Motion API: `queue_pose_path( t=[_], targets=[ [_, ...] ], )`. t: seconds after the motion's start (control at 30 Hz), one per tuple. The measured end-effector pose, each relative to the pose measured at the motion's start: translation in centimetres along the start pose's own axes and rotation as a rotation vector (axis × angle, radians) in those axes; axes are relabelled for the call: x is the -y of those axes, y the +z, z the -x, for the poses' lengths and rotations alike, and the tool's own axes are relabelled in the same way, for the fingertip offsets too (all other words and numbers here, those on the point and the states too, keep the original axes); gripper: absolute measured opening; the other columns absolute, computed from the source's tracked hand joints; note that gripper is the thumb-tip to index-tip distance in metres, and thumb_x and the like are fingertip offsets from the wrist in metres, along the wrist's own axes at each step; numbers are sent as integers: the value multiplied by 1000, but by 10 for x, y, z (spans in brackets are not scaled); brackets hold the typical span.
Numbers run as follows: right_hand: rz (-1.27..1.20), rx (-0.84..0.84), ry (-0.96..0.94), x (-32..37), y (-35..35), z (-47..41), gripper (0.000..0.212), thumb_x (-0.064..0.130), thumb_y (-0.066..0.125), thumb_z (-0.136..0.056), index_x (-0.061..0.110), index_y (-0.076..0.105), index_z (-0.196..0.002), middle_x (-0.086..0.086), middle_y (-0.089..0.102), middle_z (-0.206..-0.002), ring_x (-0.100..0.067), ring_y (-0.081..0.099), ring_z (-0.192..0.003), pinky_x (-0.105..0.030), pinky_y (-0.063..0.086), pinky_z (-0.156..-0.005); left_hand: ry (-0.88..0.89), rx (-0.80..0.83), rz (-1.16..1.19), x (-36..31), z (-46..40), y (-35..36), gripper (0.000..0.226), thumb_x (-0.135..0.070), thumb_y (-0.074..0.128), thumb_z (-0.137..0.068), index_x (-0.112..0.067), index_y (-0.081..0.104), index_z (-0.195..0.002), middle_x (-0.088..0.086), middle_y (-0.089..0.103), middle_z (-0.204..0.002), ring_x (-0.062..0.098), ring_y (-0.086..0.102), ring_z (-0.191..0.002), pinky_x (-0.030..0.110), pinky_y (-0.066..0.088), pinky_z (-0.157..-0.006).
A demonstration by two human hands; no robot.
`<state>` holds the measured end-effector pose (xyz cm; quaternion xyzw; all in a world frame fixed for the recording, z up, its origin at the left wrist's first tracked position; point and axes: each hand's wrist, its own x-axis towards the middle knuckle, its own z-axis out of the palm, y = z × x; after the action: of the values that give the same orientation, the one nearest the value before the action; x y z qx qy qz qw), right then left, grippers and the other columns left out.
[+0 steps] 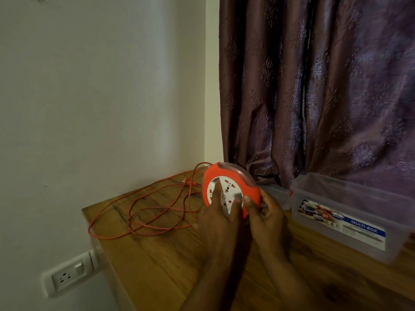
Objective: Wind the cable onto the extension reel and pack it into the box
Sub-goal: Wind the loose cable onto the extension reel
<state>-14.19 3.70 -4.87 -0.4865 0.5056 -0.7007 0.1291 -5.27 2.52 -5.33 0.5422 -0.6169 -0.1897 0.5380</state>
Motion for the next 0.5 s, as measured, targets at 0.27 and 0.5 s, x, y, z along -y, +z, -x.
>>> queue_pose_path(
  t=[0.27, 0.5],
  targets=[
    [-13, 13, 48, -3, -4, -2, 40, 36, 64, -85, 19, 60, -121, -3, 67, -114, -14, 65, -94, -25, 57, -72, 115, -2, -260, -3, -5, -2, 55, -29, 52, -89, -51, 33, -135, -3, 41, -143, 27, 26, -133, 54, 34, -102],
    [-6, 8, 63, -6, -6, -2, 38, 35, 63, -85, 19, 61, -120, -2, 67, -110, -7, 64, -86, -9, 49, -58, 202, -43, -199, -1, -6, 0, 49, -6, 61, -78, -41, 62, -112, -4, 45, -142, 24, 27, -133, 44, 31, -104]
  ],
)
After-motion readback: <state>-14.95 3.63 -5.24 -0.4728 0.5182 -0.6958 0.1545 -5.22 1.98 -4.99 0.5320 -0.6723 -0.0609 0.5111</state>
